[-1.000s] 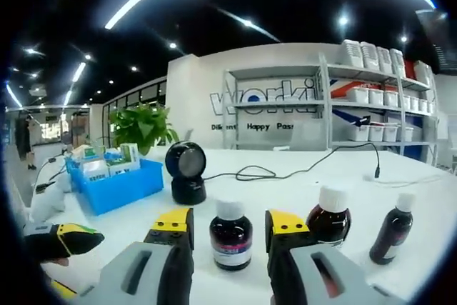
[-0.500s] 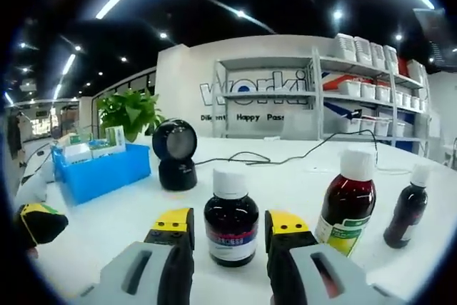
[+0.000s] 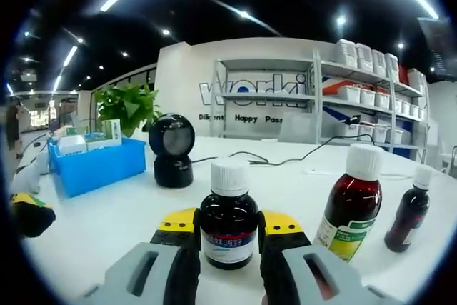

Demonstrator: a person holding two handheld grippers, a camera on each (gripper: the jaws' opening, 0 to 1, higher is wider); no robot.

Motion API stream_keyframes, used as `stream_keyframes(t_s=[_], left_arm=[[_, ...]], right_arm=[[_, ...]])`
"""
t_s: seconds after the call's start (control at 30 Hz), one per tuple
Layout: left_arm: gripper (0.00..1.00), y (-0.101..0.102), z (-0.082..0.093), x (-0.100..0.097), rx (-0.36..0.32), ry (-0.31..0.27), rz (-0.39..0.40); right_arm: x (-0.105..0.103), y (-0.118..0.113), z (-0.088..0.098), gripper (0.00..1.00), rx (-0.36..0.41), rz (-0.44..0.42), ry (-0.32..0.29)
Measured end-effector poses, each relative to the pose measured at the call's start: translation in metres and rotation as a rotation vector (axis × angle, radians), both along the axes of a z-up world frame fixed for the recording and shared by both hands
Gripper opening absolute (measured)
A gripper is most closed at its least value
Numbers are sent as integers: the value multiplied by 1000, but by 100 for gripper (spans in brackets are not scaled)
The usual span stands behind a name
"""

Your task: Rotate the medicine bottle to make it face forward pick up the medicine bottle inspect the drug traceability code place the medicine on the table

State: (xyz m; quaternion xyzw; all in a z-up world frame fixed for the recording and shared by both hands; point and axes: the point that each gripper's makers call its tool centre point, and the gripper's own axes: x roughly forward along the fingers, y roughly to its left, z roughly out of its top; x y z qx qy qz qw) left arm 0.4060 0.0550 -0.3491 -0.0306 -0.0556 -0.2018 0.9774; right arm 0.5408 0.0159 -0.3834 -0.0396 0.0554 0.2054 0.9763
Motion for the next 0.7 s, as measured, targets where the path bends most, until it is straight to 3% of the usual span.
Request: stream_keyframes(t_s=[0.17, 0.33, 0.57, 0.7], left_arm=[[37, 0, -1, 0, 3, 3, 0], [37, 0, -1, 1, 3, 4, 3], [37, -1, -2, 2, 10, 5, 0], [37, -1, -2, 2, 14, 7, 1]], right_arm=[[3, 3, -2, 27, 3, 46, -5], [5, 6, 0, 27, 6, 150, -24], [5, 4, 0, 26, 7, 238, -4], [3, 0, 2, 26, 57, 282, 33]])
